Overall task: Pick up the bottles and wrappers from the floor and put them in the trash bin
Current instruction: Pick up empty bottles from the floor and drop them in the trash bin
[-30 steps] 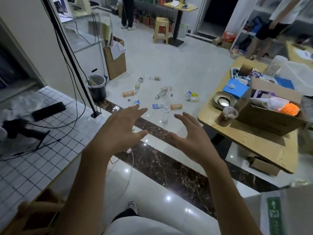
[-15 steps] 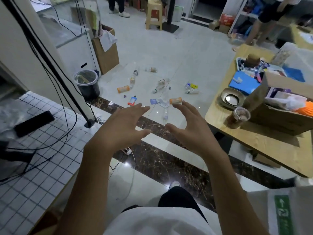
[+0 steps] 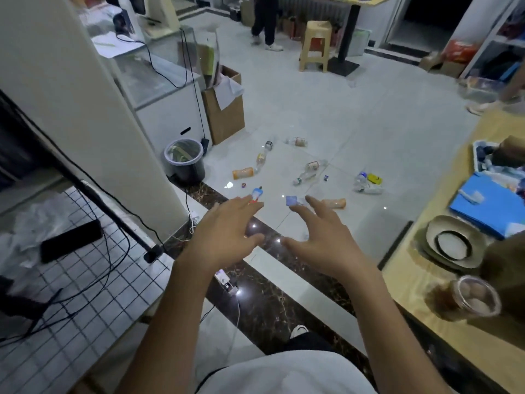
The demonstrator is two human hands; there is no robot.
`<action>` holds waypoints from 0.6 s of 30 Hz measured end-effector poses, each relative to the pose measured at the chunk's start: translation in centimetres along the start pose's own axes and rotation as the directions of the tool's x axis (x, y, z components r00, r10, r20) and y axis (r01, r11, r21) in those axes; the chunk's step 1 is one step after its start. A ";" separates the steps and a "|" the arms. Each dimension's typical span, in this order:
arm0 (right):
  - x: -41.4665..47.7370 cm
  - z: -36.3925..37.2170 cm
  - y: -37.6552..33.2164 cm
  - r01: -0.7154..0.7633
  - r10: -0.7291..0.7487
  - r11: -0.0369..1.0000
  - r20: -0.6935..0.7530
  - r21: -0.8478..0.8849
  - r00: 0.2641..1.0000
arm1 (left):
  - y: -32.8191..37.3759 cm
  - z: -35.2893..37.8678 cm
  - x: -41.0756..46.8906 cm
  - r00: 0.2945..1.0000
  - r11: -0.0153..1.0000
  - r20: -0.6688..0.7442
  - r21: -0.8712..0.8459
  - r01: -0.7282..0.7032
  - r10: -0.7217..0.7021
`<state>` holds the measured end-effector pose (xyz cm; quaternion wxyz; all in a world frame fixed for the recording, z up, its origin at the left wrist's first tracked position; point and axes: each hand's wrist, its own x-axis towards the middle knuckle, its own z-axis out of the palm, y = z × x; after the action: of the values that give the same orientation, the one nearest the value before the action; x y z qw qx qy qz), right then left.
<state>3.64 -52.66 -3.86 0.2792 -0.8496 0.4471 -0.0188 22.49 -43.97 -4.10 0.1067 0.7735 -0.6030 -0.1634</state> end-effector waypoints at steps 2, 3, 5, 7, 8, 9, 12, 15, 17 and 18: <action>2.0 -0.9 1.4 0.009 -0.008 1.000 0.028 -0.026 1.000 | 0.7 0.7 2.3 0.999 0.998 0.018 0.050 0.031 -0.032; 2.9 -1.4 2.1 0.013 -0.012 0.999 0.040 -0.030 0.999 | 1.2 1.1 3.4 0.998 0.998 0.042 0.047 0.045 -0.047; 4.8 -2.7 3.6 0.019 -0.017 0.999 0.055 -0.037 0.998 | 2.2 1.8 5.4 0.993 0.998 0.093 0.028 0.064 -0.066; 6.7 -3.8 4.9 0.021 -0.018 0.999 0.069 -0.034 0.997 | 3.1 2.3 7.3 0.989 0.997 0.121 0.014 0.081 -0.082; 7.6 -4.3 5.4 0.020 -0.018 0.999 0.076 -0.028 0.997 | 3.4 2.5 8.2 0.989 0.996 0.125 0.011 0.085 -0.085; 8.3 -4.6 5.8 0.019 -0.017 1.000 0.086 -0.022 0.996 | 3.6 2.6 9.0 0.988 0.996 0.128 0.012 0.088 -0.089; 10.2 -5.4 6.5 0.027 -0.030 0.999 0.142 0.019 0.989 | 3.5 2.6 11.1 0.983 0.994 0.145 0.022 0.112 -0.114; 12.2 -6.1 6.6 0.062 -0.069 0.997 0.167 0.047 0.984 | 2.8 2.0 13.4 0.976 0.988 0.154 0.046 0.147 -0.153; 13.7 -6.5 6.6 0.069 -0.078 0.996 0.169 0.058 0.982 | 2.3 1.3 15.1 0.967 0.985 0.185 0.042 0.169 -0.174; 14.6 -6.7 6.6 0.066 -0.076 0.996 0.169 0.064 0.983 | 2.0 1.0 15.9 0.963 0.984 0.202 0.038 0.175 -0.179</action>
<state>5.58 -69.94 -4.65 0.3403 -0.8551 0.3900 0.0316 23.80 -59.85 -6.23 0.0215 0.8043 -0.5409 -0.2450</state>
